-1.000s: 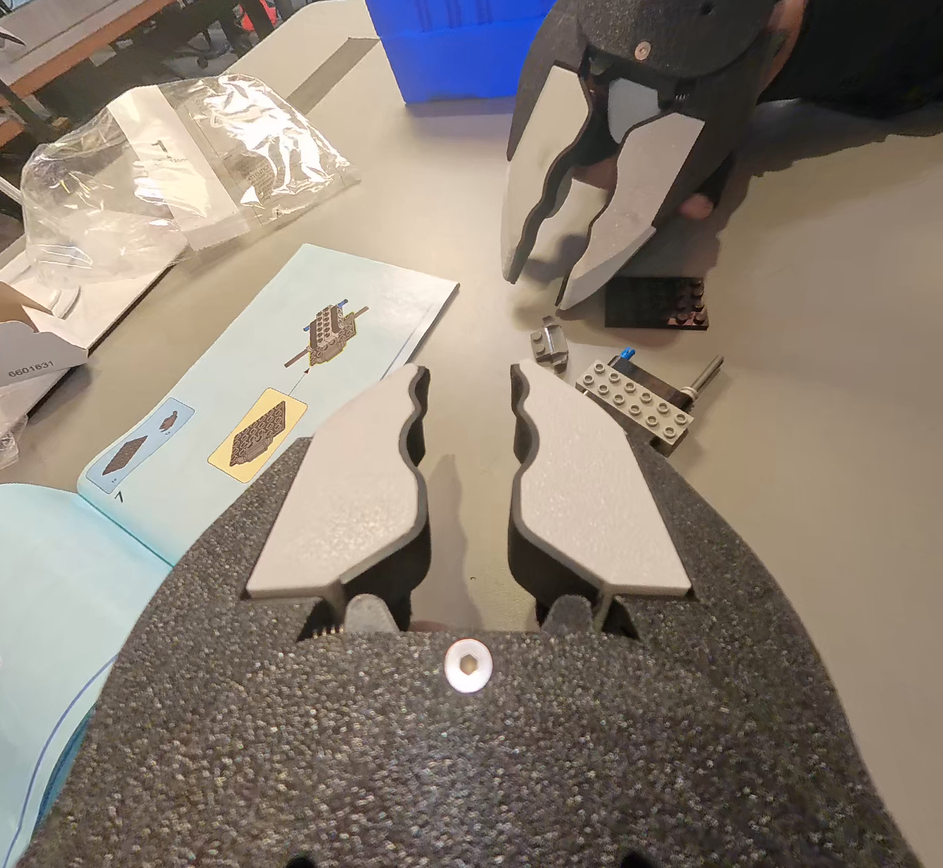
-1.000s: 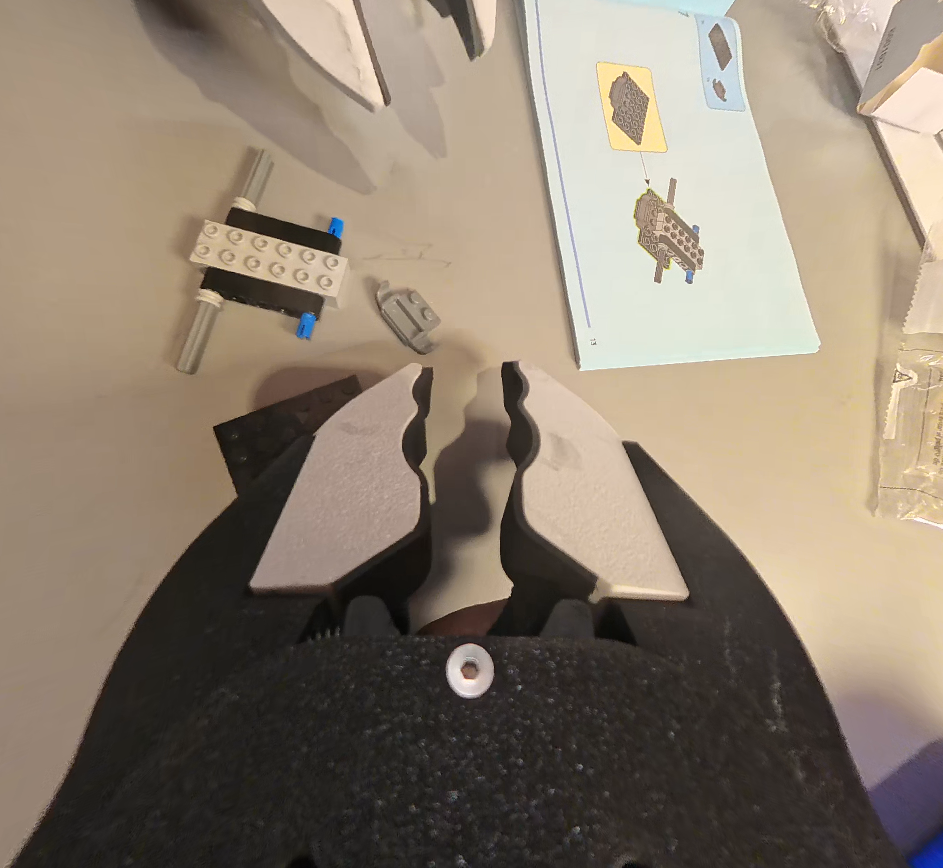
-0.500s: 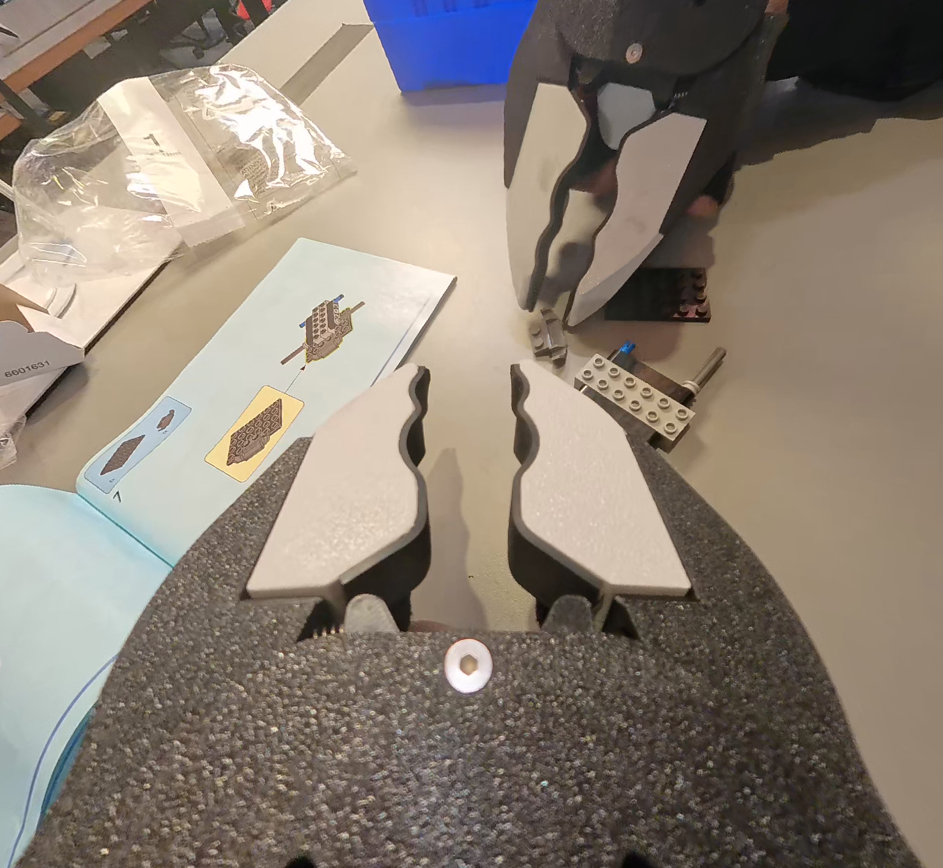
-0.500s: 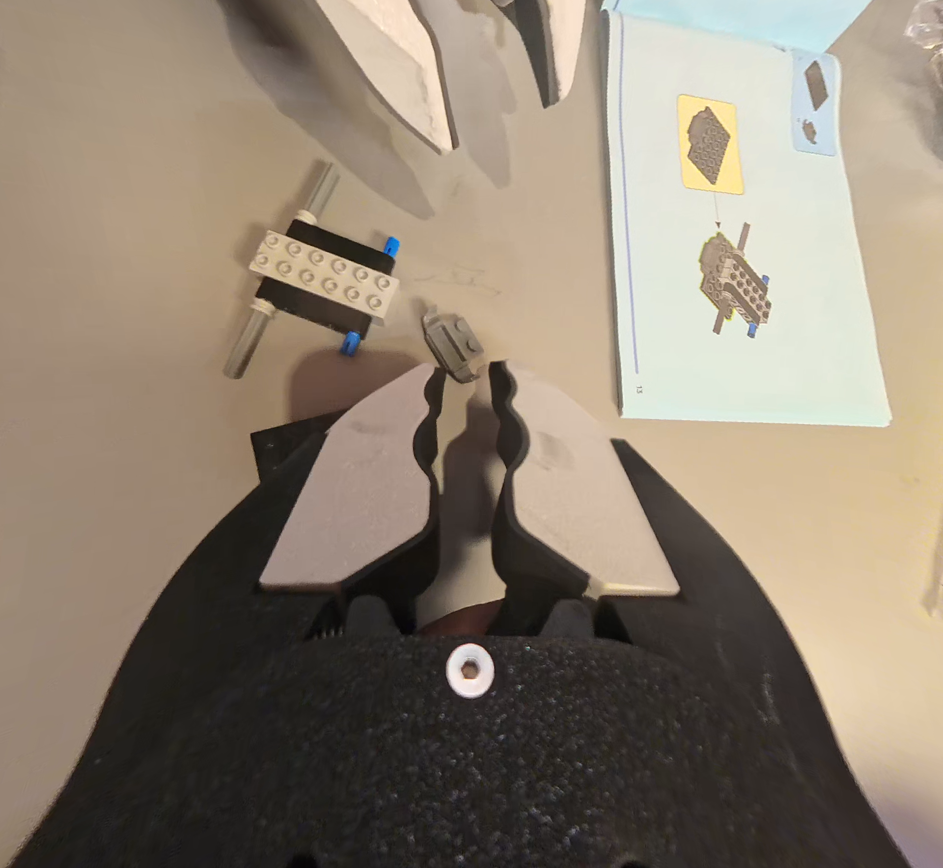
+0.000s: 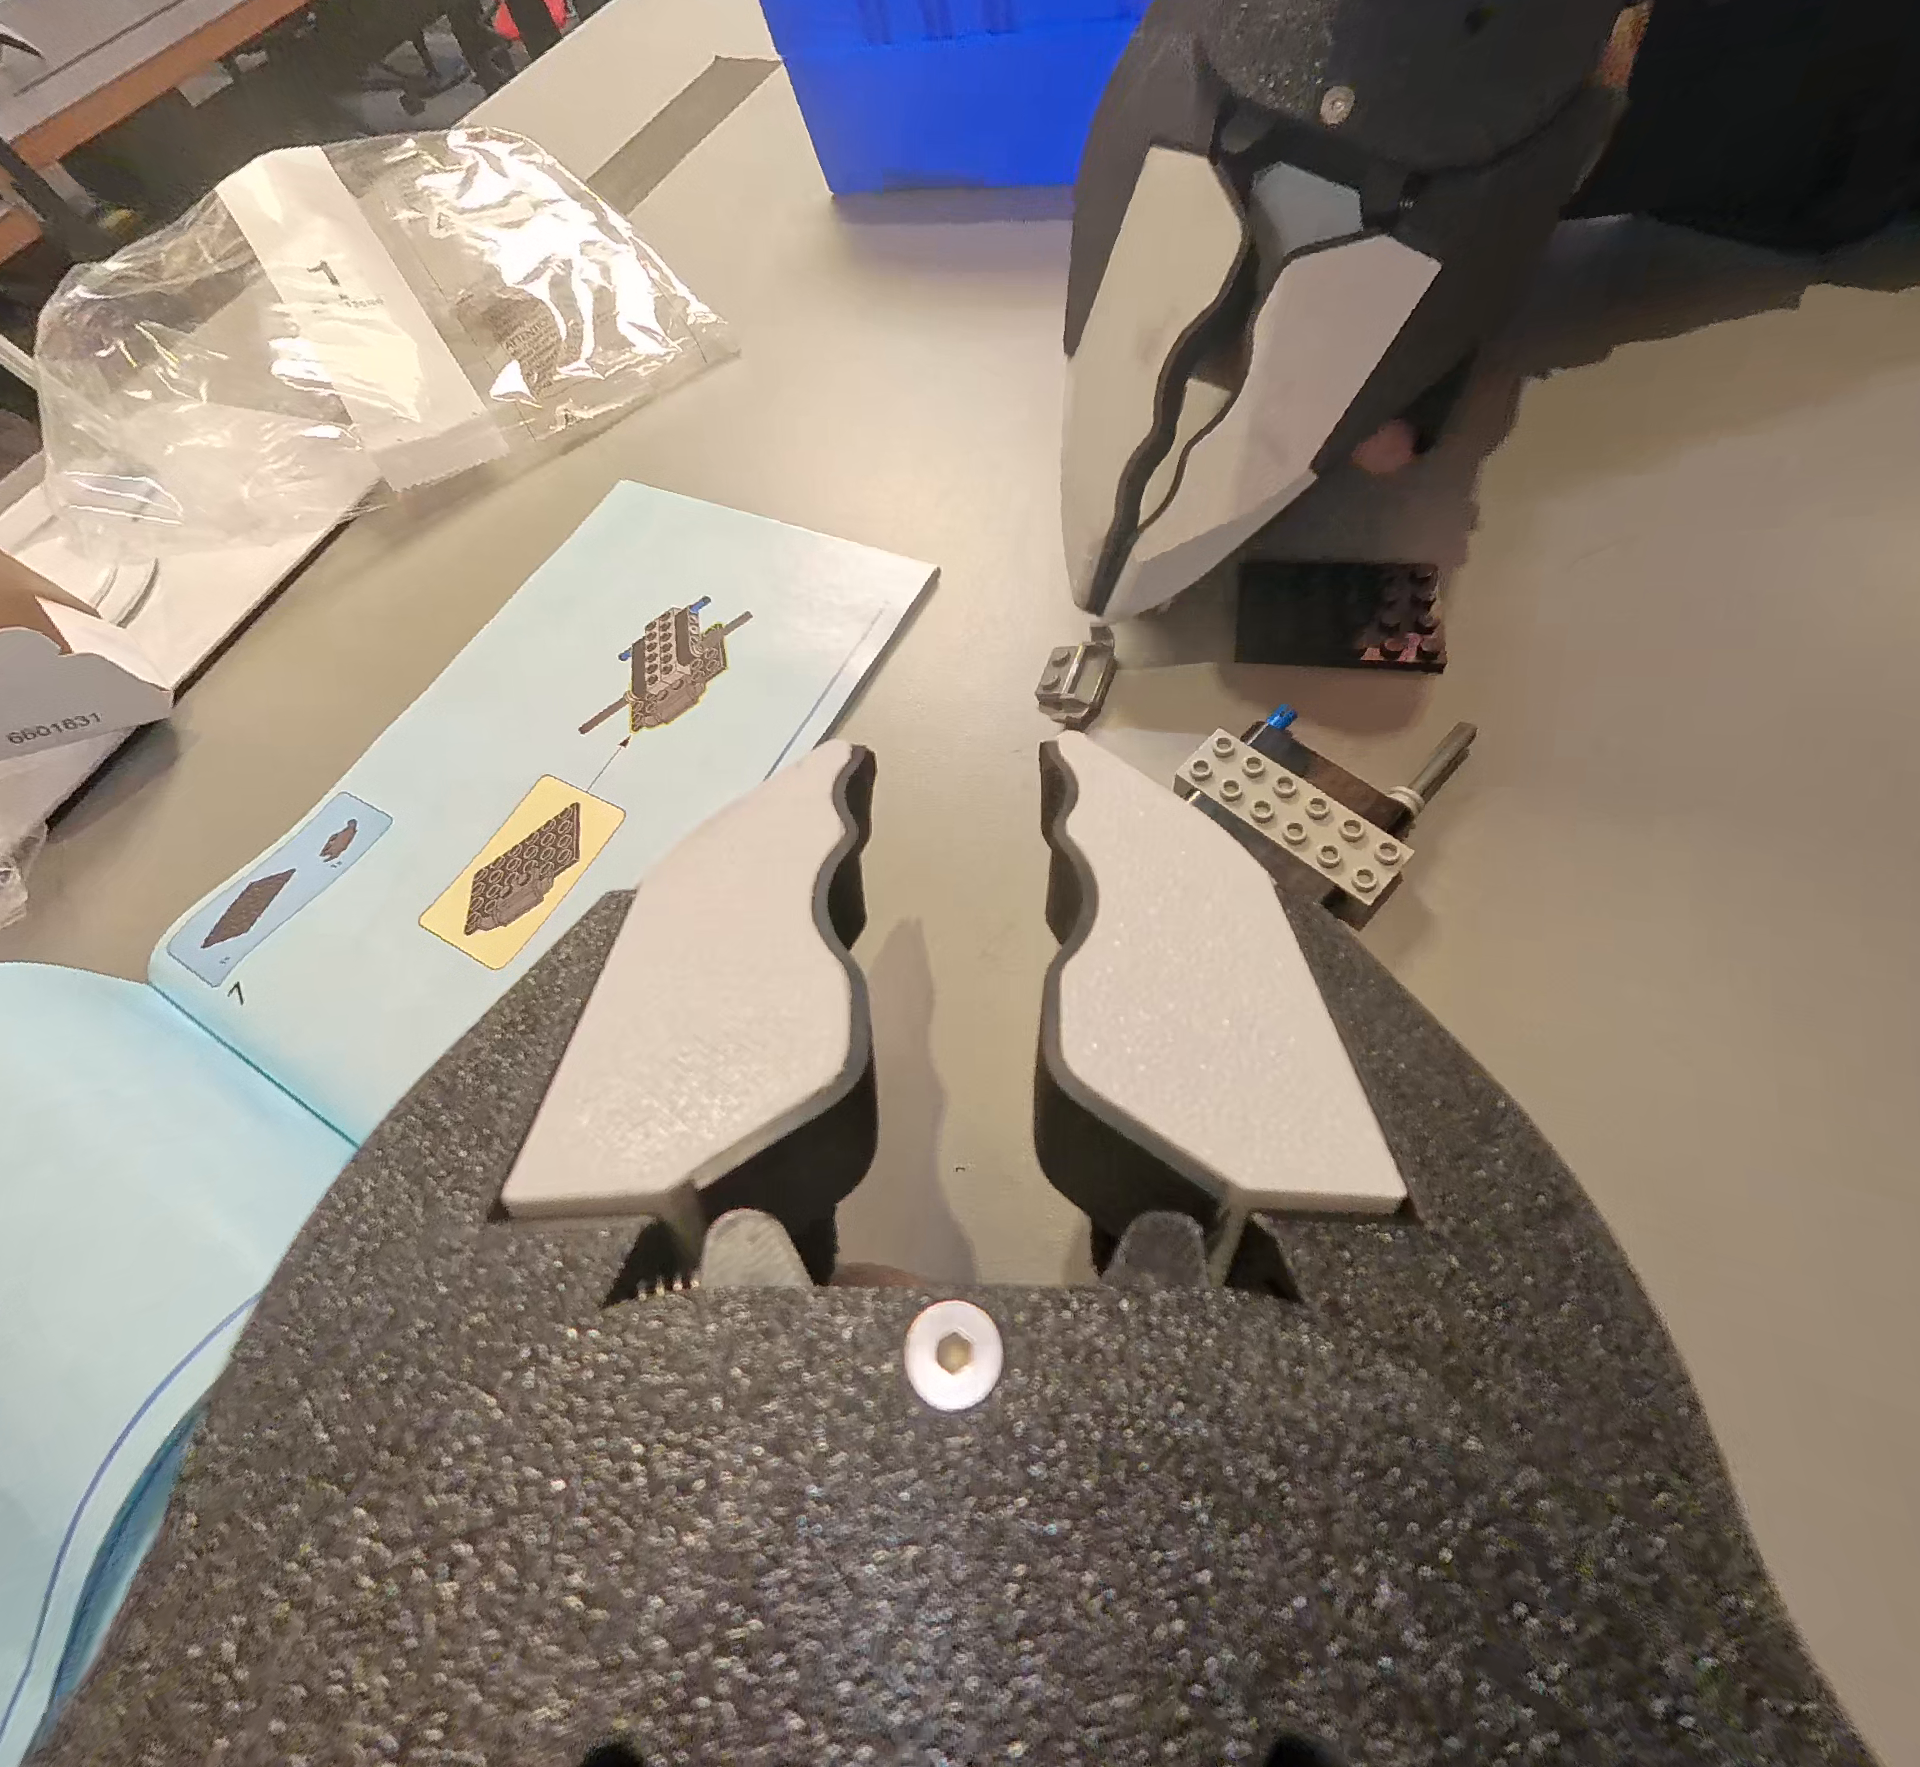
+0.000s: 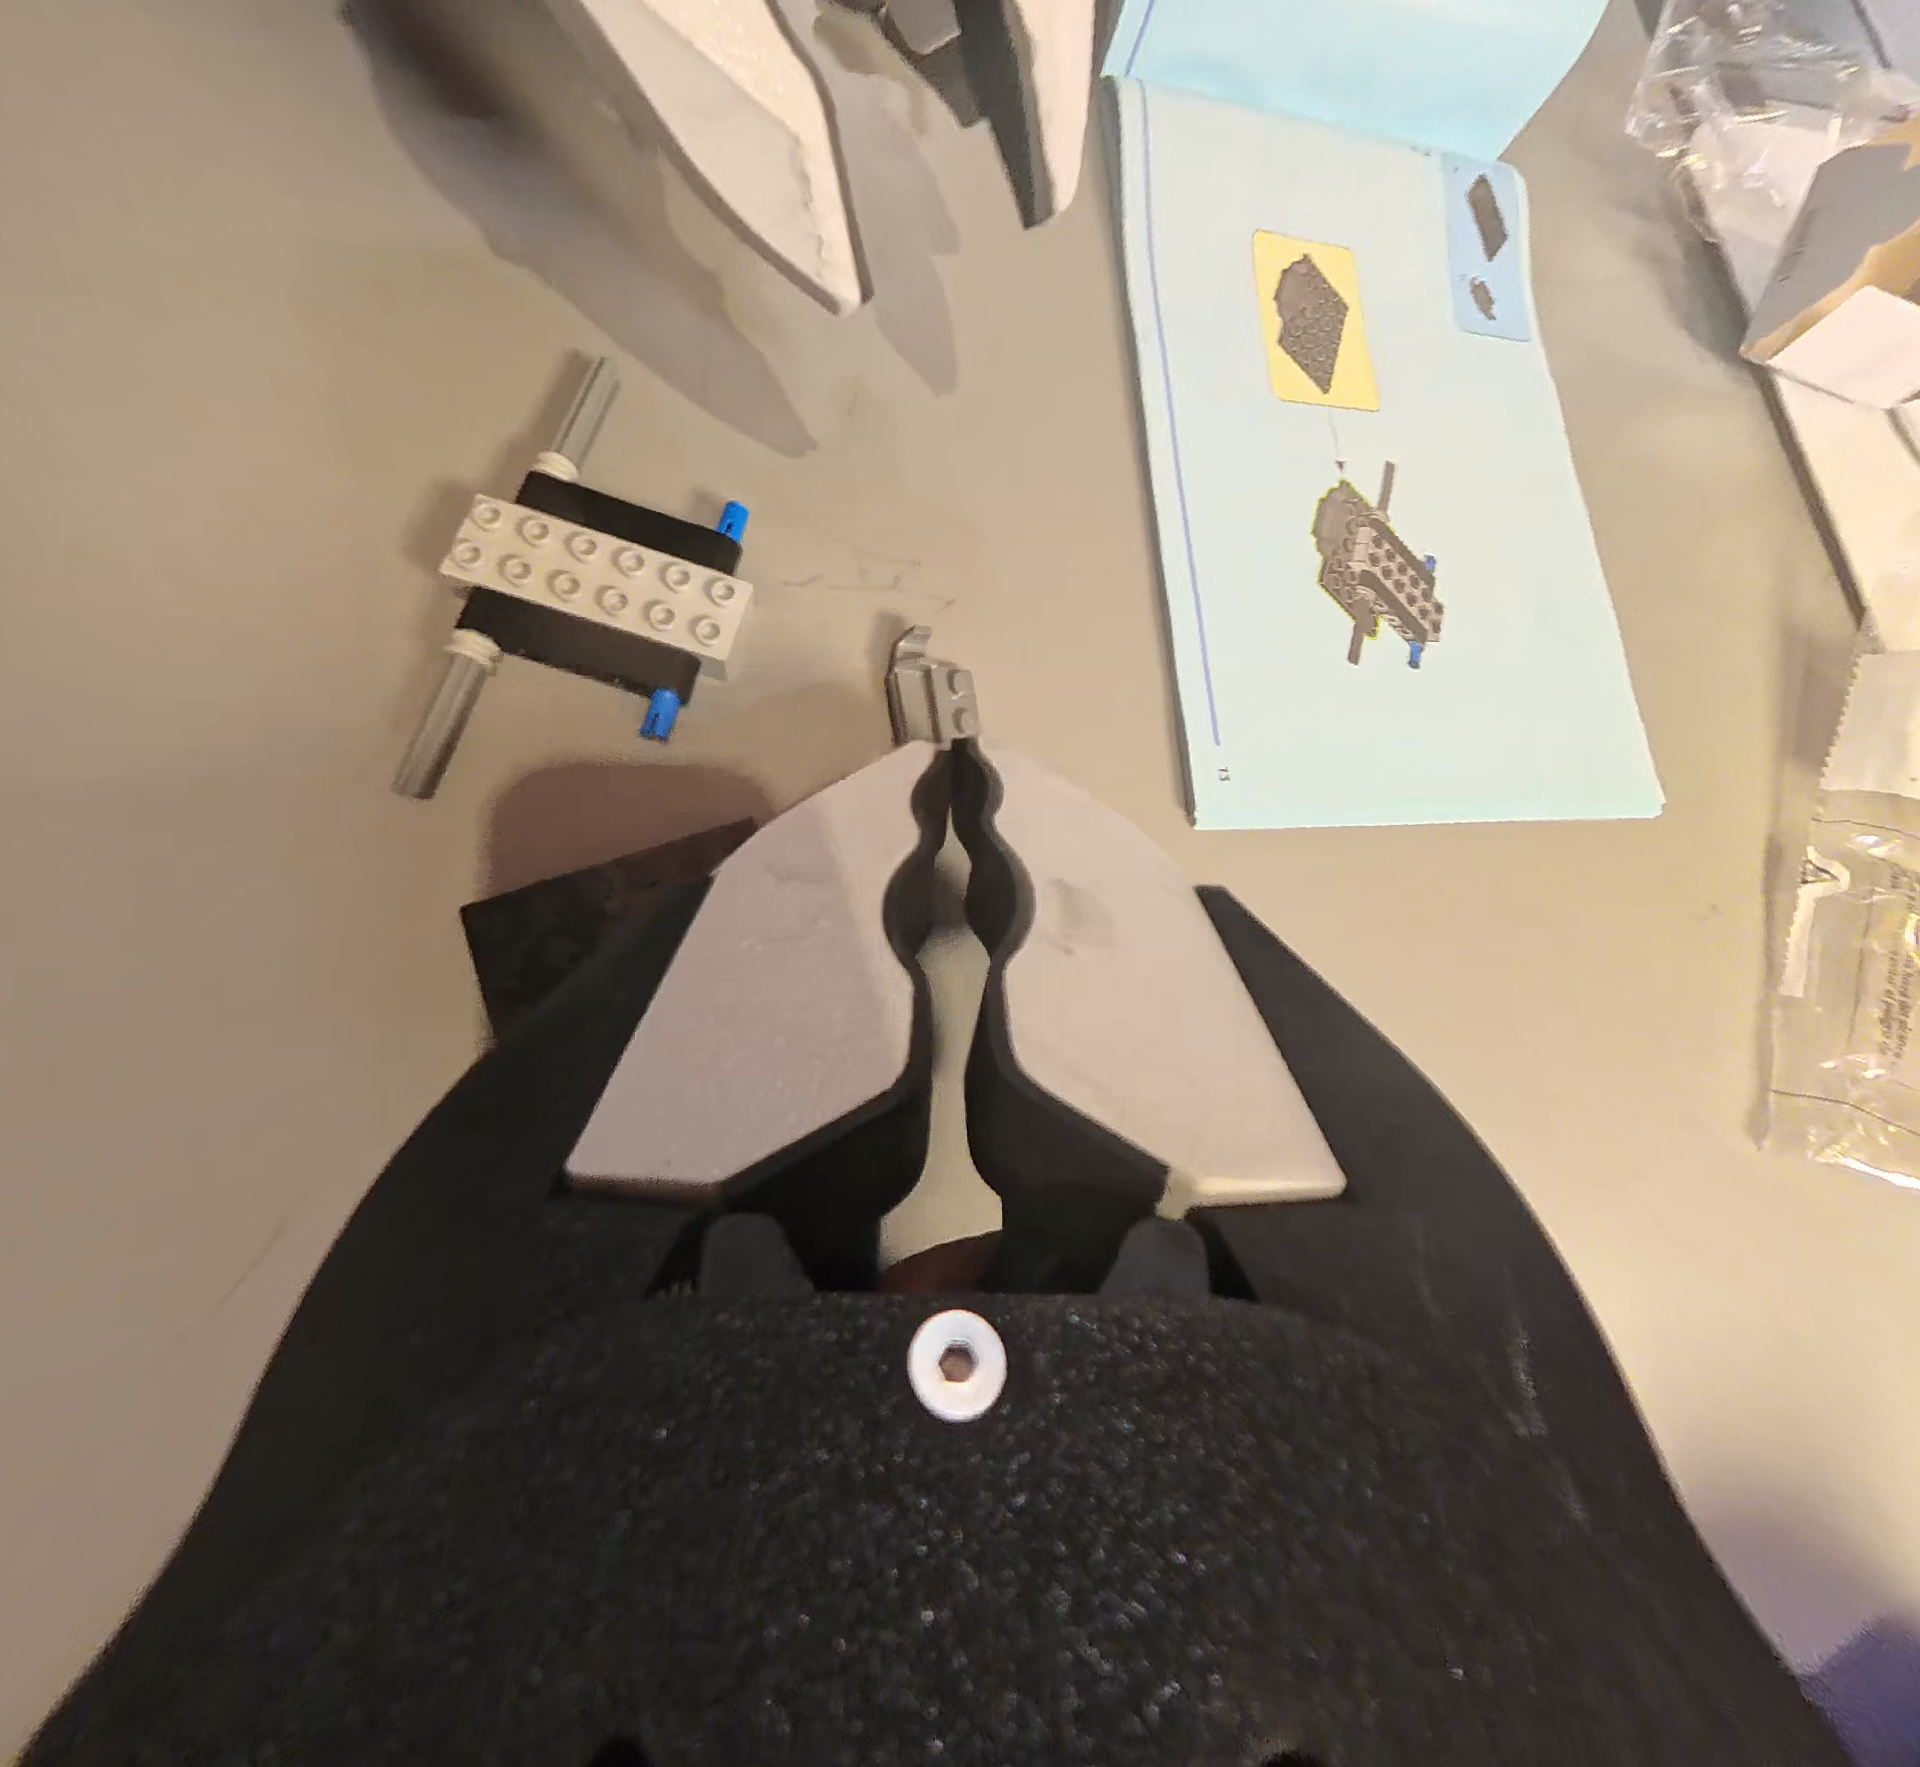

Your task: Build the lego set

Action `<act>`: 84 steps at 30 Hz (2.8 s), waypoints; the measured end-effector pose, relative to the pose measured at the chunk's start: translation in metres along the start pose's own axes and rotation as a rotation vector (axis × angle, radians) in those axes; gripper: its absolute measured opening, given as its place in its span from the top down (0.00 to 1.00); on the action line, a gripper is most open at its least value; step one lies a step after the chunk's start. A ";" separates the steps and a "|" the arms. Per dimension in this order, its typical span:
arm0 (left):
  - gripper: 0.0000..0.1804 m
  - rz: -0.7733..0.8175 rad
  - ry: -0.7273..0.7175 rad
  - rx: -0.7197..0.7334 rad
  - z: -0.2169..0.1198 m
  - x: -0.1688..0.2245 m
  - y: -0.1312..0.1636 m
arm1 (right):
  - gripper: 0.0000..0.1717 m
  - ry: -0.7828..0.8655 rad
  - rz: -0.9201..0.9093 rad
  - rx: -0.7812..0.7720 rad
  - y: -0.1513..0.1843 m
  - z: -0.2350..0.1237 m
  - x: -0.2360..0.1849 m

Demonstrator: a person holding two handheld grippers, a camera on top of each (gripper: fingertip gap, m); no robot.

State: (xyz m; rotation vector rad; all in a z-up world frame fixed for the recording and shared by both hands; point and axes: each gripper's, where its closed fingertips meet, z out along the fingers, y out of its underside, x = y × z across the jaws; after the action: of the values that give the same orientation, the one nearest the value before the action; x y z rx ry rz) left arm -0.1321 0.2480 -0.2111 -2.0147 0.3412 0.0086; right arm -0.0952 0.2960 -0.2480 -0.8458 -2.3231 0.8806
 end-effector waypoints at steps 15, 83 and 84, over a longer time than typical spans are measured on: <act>0.83 -0.280 0.054 0.042 -0.002 -0.003 -0.006 | 0.90 0.060 0.058 -0.044 0.010 -0.003 0.006; 0.96 -1.125 0.281 0.457 0.001 0.006 -0.051 | 0.95 0.484 0.190 0.292 -0.082 -0.024 0.001; 0.96 -1.120 0.275 0.453 0.000 0.004 -0.050 | 0.94 0.453 0.173 0.297 -0.082 -0.024 -0.001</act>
State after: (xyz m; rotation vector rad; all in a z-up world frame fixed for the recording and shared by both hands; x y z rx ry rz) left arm -0.1159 0.2677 -0.1684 -1.5127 -0.5996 -0.9542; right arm -0.1090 0.2559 -0.1736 -1.0045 -1.7026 0.9596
